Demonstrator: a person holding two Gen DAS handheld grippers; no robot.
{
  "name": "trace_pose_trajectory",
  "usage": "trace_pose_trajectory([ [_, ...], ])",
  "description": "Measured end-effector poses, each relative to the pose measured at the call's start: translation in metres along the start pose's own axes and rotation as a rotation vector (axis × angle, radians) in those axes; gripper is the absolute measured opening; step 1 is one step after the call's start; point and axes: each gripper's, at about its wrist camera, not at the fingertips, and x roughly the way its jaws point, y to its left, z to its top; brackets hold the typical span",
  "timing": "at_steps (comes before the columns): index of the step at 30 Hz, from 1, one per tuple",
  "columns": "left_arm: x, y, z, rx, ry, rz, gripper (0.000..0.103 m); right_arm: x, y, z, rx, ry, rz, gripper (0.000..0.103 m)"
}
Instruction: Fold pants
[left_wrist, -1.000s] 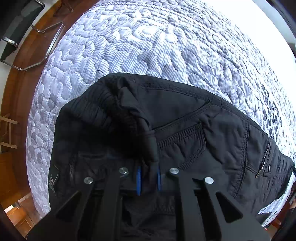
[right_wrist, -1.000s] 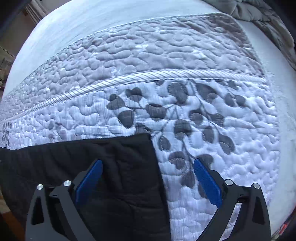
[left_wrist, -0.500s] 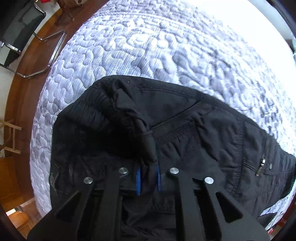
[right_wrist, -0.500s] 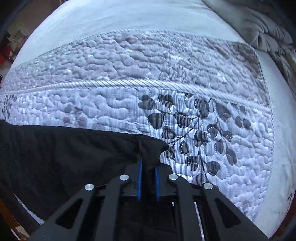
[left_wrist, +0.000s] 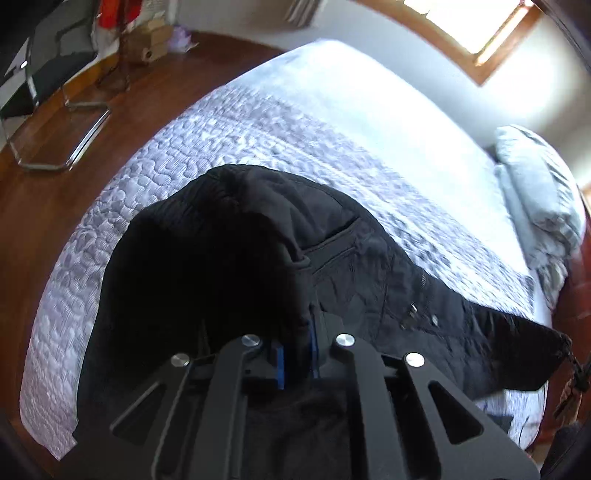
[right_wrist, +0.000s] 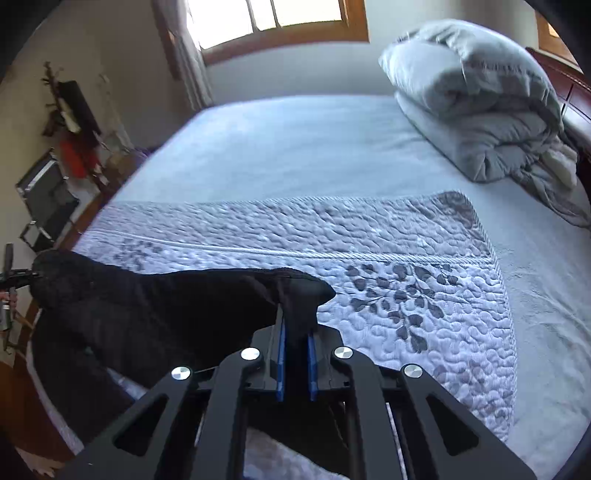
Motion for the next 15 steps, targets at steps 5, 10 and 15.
trace_pose_trajectory([
  [5,-0.05,0.01,-0.05,0.051,-0.062,-0.106,0.008,-0.052,0.01,-0.051,0.014,-0.091,-0.004,0.009],
  [10,-0.081,0.041,-0.098,0.052,-0.122,-0.191,0.008,-0.097,0.004,-0.105,0.098,-0.168,0.006,0.009],
  [15,-0.092,0.083,-0.152,0.007,-0.147,-0.232,0.01,-0.119,-0.009,-0.165,0.227,-0.154,0.008,0.009],
])
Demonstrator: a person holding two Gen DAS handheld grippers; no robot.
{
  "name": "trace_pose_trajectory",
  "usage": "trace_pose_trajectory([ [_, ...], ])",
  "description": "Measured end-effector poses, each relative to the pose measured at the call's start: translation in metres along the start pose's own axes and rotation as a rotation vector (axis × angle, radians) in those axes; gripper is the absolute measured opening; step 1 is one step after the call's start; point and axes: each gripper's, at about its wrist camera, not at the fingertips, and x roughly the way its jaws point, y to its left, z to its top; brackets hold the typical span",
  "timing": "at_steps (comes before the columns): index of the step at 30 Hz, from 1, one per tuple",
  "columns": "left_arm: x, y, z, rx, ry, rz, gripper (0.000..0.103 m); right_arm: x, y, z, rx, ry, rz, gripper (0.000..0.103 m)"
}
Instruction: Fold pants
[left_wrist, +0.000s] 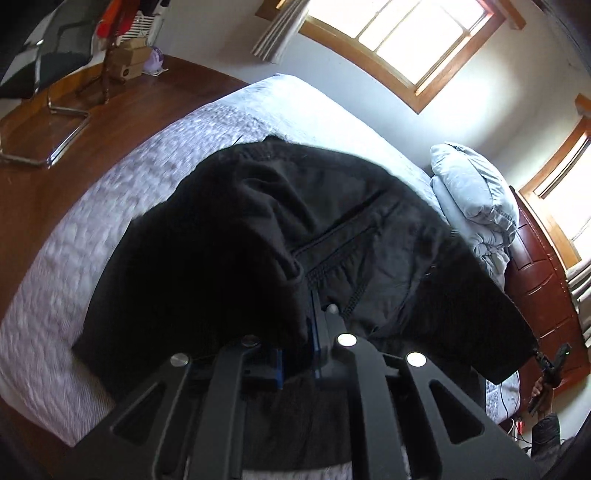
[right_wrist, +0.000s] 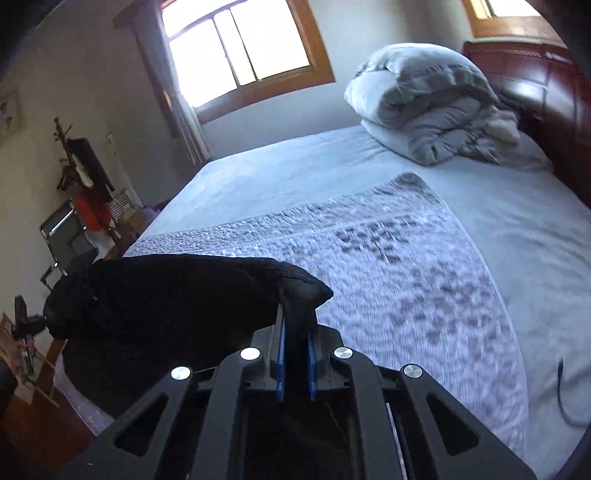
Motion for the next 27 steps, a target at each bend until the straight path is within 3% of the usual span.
trace_pose_trajectory([
  [4,-0.011,0.028,-0.04,-0.047,0.008,-0.011,0.012,-0.017,-0.01,-0.042,0.07,0.033,-0.017,0.009],
  [11,-0.022,0.062,-0.098,-0.099,0.048,0.035,0.021,-0.026,-0.017,-0.111,0.149,0.14,-0.048,0.01],
  [14,-0.03,0.068,-0.114,-0.13,0.058,0.084,0.043,-0.021,-0.017,-0.136,0.141,0.204,-0.072,0.021],
  [16,-0.039,0.073,-0.126,-0.17,0.055,0.091,0.069,-0.018,-0.019,-0.15,0.136,0.246,-0.096,0.025],
  [18,-0.051,0.077,-0.137,-0.231,0.046,0.097,0.076,-0.018,-0.023,-0.159,0.14,0.269,-0.125,0.032],
  [19,-0.055,0.077,-0.14,-0.254,0.042,0.086,0.079,-0.02,-0.025,-0.161,0.146,0.272,-0.13,0.044],
  [22,-0.071,0.077,-0.154,-0.367,0.011,0.02,0.088,-0.03,-0.028,-0.16,0.16,0.256,-0.156,0.057],
  [27,-0.09,0.036,-0.159,-0.407,-0.063,-0.142,0.092,-0.049,-0.025,-0.153,0.15,0.228,-0.164,0.068],
])
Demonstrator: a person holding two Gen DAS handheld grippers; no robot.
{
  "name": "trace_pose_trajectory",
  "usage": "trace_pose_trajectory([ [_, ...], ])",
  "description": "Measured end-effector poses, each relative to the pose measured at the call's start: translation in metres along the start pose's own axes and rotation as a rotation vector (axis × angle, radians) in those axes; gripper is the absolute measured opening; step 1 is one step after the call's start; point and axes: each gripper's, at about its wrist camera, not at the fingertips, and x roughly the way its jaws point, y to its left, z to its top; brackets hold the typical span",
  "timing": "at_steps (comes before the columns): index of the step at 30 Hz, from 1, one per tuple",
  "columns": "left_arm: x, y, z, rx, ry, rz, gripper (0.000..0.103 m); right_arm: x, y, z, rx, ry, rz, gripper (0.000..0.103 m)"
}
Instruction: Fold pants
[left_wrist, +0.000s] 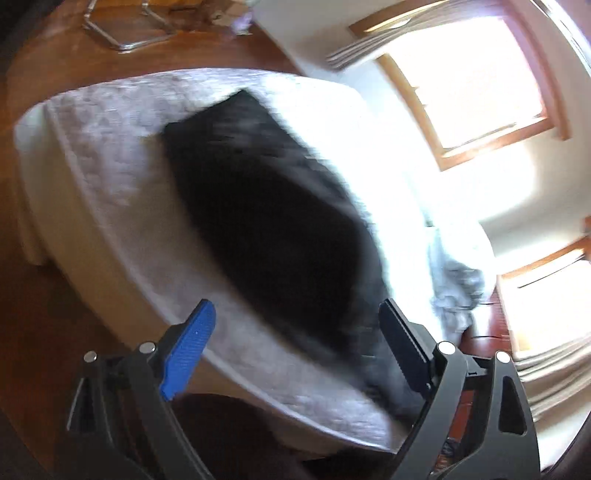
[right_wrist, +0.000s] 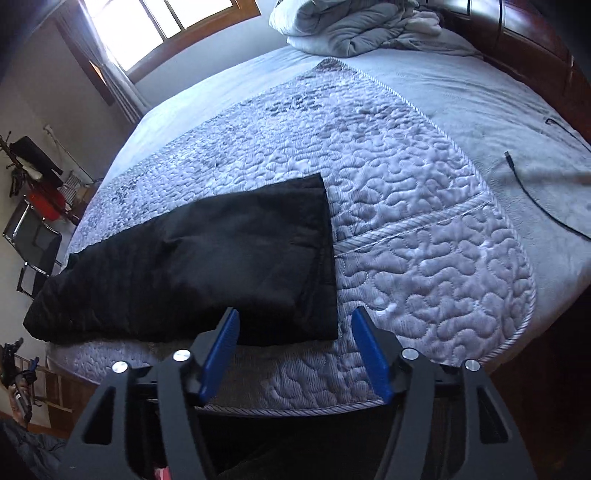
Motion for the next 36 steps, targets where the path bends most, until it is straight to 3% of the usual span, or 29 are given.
trace_pose_trajectory([
  [2,0.002,-0.02,-0.002,0.01,-0.017,-0.068,0.094,-0.006,0.001,0.001,0.007,-0.021,0.004,0.072],
  [5,0.018,-0.048,0.003,0.025,-0.015,-0.092,0.098,-0.005,0.006,0.005,-0.002,-0.033,0.015,0.072],
  [8,0.051,-0.061,0.017,0.005,-0.02,0.028,0.099,0.001,0.016,0.004,-0.011,-0.029,0.034,0.072],
  [13,0.088,-0.039,0.05,-0.114,-0.1,0.243,0.099,0.005,0.032,-0.006,-0.034,-0.026,0.067,0.072],
  [16,0.108,-0.018,0.065,-0.235,-0.058,0.274,0.097,0.006,0.036,-0.012,-0.033,-0.02,0.081,0.072],
  [17,0.112,-0.01,0.069,-0.268,-0.059,0.264,0.095,0.006,0.036,-0.013,-0.033,-0.018,0.08,0.072],
  [18,0.114,-0.006,0.072,-0.279,-0.064,0.276,0.077,0.007,0.037,-0.014,-0.031,-0.018,0.081,0.072],
  [19,0.114,-0.006,0.075,-0.26,-0.069,0.313,0.059,0.007,0.037,-0.015,-0.026,-0.017,0.084,0.073],
  [22,0.104,-0.016,0.087,-0.149,-0.077,0.311,0.032,0.009,0.037,-0.016,-0.018,-0.013,0.09,0.073],
  [24,0.091,-0.03,0.09,-0.099,-0.09,0.283,0.023,0.011,0.039,-0.015,-0.018,-0.013,0.091,0.073],
  [25,0.082,-0.039,0.088,-0.027,-0.1,0.273,0.019,0.011,0.04,-0.014,-0.015,-0.015,0.096,0.073],
  [27,0.073,-0.055,0.078,0.118,-0.098,0.314,0.018,0.012,0.041,-0.013,-0.01,-0.018,0.102,0.075],
  [31,0.086,-0.026,0.062,0.205,-0.017,0.518,0.018,0.015,0.044,-0.01,-0.018,-0.02,0.1,0.076],
  [32,0.09,-0.02,0.062,0.222,-0.018,0.541,0.018,0.015,0.044,-0.009,-0.015,-0.022,0.099,0.076],
  [35,0.093,-0.019,0.053,0.271,-0.066,0.573,0.034,0.011,0.039,-0.007,0.016,-0.031,0.105,0.077],
  [36,0.092,-0.025,0.05,0.292,-0.083,0.581,0.045,0.009,0.037,-0.006,0.026,-0.037,0.112,0.078],
])
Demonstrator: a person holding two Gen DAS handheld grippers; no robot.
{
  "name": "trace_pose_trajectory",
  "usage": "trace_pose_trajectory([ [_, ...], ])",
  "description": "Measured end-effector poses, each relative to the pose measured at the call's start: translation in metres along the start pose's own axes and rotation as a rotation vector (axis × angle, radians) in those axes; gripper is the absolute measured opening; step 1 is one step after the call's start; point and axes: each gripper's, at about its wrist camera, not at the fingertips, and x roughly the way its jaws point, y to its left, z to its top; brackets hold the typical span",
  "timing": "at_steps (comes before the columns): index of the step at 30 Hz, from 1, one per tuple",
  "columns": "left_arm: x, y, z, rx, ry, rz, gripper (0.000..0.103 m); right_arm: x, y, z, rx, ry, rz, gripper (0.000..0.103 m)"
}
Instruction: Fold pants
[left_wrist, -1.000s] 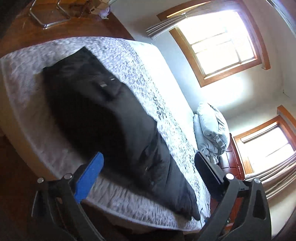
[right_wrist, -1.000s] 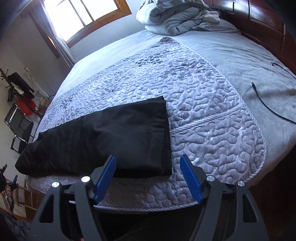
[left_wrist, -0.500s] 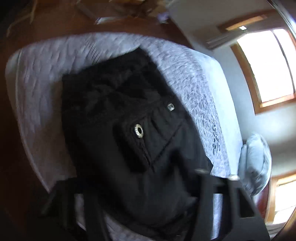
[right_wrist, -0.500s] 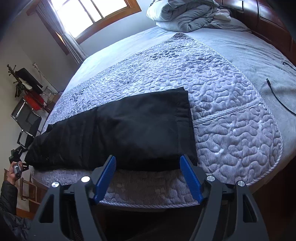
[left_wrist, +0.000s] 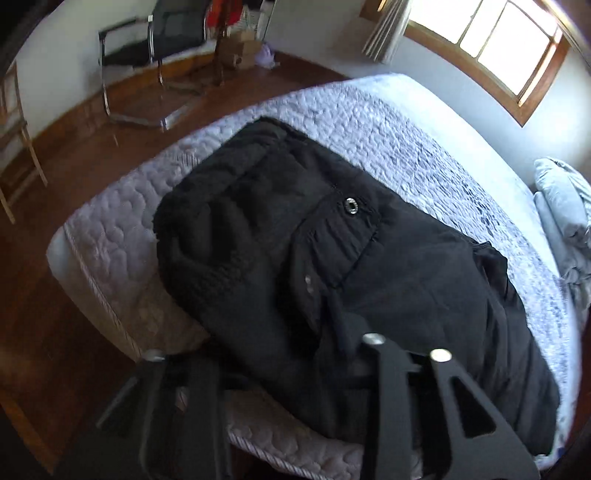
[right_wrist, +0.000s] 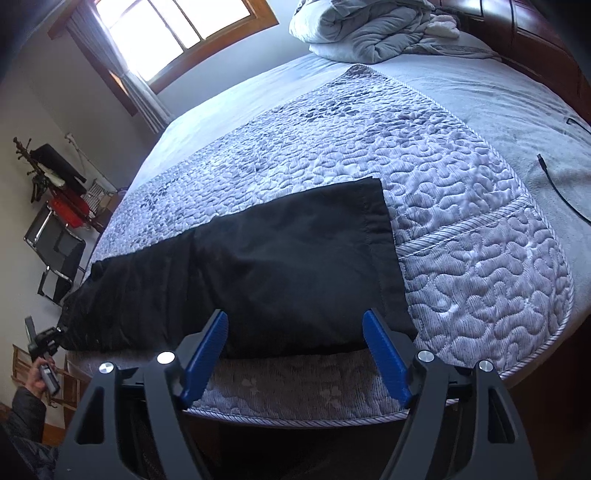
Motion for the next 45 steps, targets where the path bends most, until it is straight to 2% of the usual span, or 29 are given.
trace_pose_trajectory([
  [1,-0.004,-0.004,-0.003,0.007,-0.009,-0.007,0.059,-0.004,-0.003,0.001,0.02,-0.011,0.013,0.083],
  [3,-0.013,-0.009,-0.004,-0.002,-0.019,-0.008,0.072,-0.009,-0.009,0.004,0.054,-0.028,0.036,0.086],
  [7,-0.056,-0.008,-0.017,-0.031,-0.069,0.026,0.084,-0.007,-0.027,0.0,0.15,0.011,0.127,0.086],
  [9,-0.082,-0.016,-0.023,-0.03,-0.121,0.027,0.086,-0.007,-0.033,-0.006,0.178,0.016,0.136,0.086],
  [11,-0.103,-0.03,-0.029,-0.015,-0.169,0.042,0.089,-0.004,-0.044,-0.013,0.208,0.018,0.11,0.086],
  [13,-0.114,-0.042,-0.036,-0.001,-0.204,0.011,0.09,0.003,-0.058,-0.018,0.255,0.026,0.067,0.086],
  [15,-0.113,-0.059,-0.04,0.011,-0.194,-0.035,0.09,0.012,-0.07,-0.02,0.297,0.043,0.082,0.086],
  [18,-0.108,-0.087,-0.048,0.04,-0.166,-0.104,0.09,0.03,-0.083,-0.022,0.374,0.069,0.152,0.086],
  [20,-0.095,-0.106,-0.057,0.1,-0.145,-0.103,0.09,0.039,-0.089,-0.022,0.411,0.059,0.178,0.084],
  [21,-0.085,-0.113,-0.06,0.131,-0.135,-0.094,0.09,0.044,-0.092,-0.022,0.439,0.052,0.189,0.08],
  [22,-0.077,-0.122,-0.063,0.162,-0.115,-0.082,0.09,0.047,-0.094,-0.022,0.454,0.046,0.199,0.07],
  [23,-0.067,-0.13,-0.067,0.197,-0.088,-0.068,0.09,0.05,-0.097,-0.021,0.47,0.04,0.207,0.055],
  [27,-0.032,-0.141,-0.079,0.27,-0.013,0.0,0.091,0.049,-0.09,-0.007,0.395,0.018,0.162,0.044],
  [29,-0.016,-0.136,-0.082,0.254,0.037,0.015,0.091,0.043,-0.083,0.006,0.352,-0.014,0.166,0.03],
  [32,0.002,-0.127,-0.087,0.206,0.077,0.029,0.091,0.035,-0.071,0.028,0.289,-0.043,0.191,0.023],
  [34,0.009,-0.121,-0.088,0.172,0.085,0.025,0.091,0.032,-0.061,0.036,0.244,-0.047,0.192,0.023],
  [37,0.011,-0.123,-0.091,0.176,0.077,0.042,0.093,0.047,-0.062,0.032,0.234,0.048,0.068,0.023],
  [39,0.013,-0.124,-0.091,0.184,0.079,0.051,0.094,0.056,-0.073,0.02,0.259,0.097,0.027,0.023],
  [41,0.015,-0.124,-0.091,0.186,0.086,0.053,0.094,0.057,-0.086,0.005,0.313,0.111,0.047,0.037],
  [45,0.012,-0.122,-0.087,0.183,0.091,0.048,0.094,0.044,-0.097,-0.011,0.386,0.075,0.126,0.055],
])
